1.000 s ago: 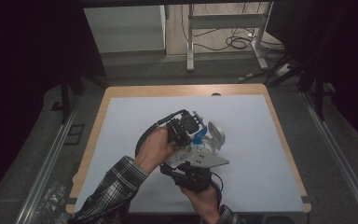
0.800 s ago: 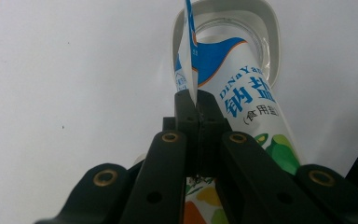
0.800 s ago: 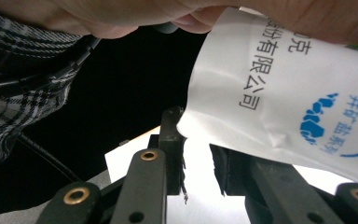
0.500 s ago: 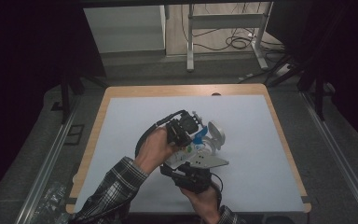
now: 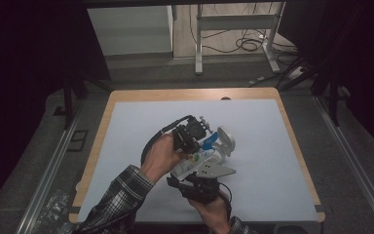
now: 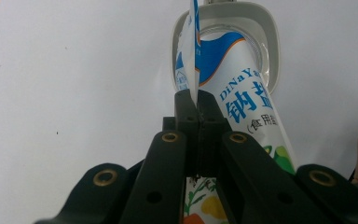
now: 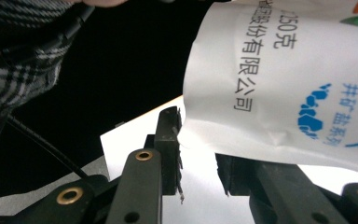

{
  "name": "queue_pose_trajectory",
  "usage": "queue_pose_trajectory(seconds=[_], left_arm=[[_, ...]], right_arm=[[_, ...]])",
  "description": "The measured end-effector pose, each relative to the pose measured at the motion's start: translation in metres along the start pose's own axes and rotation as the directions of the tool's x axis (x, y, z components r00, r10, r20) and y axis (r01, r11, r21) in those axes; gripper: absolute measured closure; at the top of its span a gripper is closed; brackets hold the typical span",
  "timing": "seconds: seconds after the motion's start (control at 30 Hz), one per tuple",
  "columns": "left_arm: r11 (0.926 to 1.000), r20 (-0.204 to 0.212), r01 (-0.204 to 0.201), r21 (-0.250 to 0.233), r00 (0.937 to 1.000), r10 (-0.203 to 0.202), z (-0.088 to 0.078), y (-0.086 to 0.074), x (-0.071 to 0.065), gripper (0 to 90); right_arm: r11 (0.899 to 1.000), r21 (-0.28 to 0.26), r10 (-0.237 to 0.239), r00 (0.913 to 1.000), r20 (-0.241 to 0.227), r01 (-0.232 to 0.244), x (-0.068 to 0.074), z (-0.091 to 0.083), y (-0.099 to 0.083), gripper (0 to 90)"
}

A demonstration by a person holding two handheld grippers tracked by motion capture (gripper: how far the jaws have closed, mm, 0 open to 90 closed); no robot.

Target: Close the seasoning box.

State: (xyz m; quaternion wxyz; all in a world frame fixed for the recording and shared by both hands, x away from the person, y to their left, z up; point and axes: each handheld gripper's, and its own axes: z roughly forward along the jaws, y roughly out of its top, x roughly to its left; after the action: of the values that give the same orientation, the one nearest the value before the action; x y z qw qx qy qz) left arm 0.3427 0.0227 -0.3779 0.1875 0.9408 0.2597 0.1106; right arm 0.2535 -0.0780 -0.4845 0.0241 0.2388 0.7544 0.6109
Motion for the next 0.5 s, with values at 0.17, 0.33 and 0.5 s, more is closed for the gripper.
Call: queue_pose_trajectory(seconds=[0.17, 0.33, 0.5], left_arm=[[0.9998, 0.004, 0.009, -0.016, 0.9999, -0.009, 0.001, -0.002, 0.002, 90.0], [0.9997, 0.004, 0.013, -0.020, 0.9999, -0.013, 0.001, -0.002, 0.003, 90.0], [0.9995, 0.006, 0.016, -0.026, 0.9999, -0.016, 0.000, -0.003, 0.003, 90.0]], right_arm=[[1.000, 0.019, 0.000, 1.0000, 0.006, 0.000, -0.001, 0.001, -0.004, 69.8], [0.999, 0.041, 0.001, 0.9999, 0.015, -0.002, -0.003, 0.003, -0.009, 68.6], [0.998, 0.060, 0.007, 0.9998, 0.021, -0.008, -0.004, 0.004, -0.014, 67.7]])
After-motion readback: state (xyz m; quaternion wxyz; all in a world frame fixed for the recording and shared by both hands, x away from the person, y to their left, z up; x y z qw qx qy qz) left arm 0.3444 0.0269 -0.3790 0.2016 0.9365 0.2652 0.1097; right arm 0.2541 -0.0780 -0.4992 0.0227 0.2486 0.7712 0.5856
